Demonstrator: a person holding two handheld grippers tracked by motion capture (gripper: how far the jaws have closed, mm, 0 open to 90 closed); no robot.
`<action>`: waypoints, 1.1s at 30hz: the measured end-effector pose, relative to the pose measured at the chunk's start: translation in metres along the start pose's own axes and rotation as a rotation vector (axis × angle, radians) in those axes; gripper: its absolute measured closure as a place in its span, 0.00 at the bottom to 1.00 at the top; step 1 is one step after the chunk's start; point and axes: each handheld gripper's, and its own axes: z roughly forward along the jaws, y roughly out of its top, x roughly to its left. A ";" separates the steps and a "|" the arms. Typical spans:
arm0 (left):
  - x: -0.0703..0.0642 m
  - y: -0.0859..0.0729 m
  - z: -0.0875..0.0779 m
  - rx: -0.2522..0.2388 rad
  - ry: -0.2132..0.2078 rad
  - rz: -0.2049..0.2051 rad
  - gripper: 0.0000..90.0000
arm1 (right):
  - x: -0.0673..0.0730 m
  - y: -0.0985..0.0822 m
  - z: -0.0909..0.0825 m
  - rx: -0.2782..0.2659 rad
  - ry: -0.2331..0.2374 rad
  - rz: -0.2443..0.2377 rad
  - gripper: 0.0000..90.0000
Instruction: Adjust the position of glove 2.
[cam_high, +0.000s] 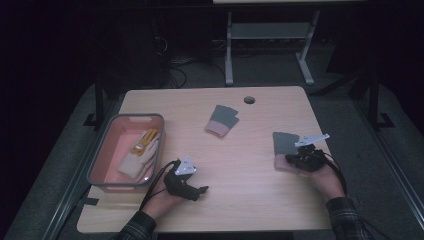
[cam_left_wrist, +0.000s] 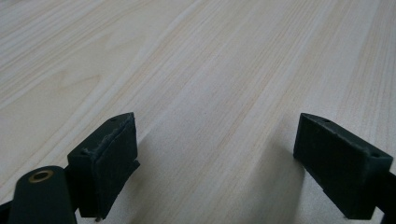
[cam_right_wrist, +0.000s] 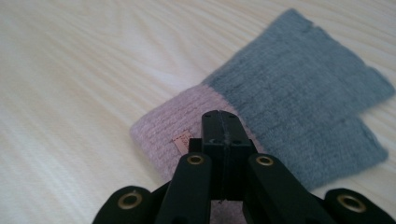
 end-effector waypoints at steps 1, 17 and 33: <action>0.000 0.000 0.000 0.000 0.000 0.000 0.14 | 0.003 0.001 0.000 0.004 0.008 -0.007 1.00; 0.000 0.000 0.000 0.001 0.001 0.000 0.14 | 0.058 0.009 0.006 0.036 0.155 -0.139 1.00; -0.001 0.000 0.000 -0.002 0.002 0.000 0.14 | 0.116 0.016 0.012 0.054 0.295 -0.273 1.00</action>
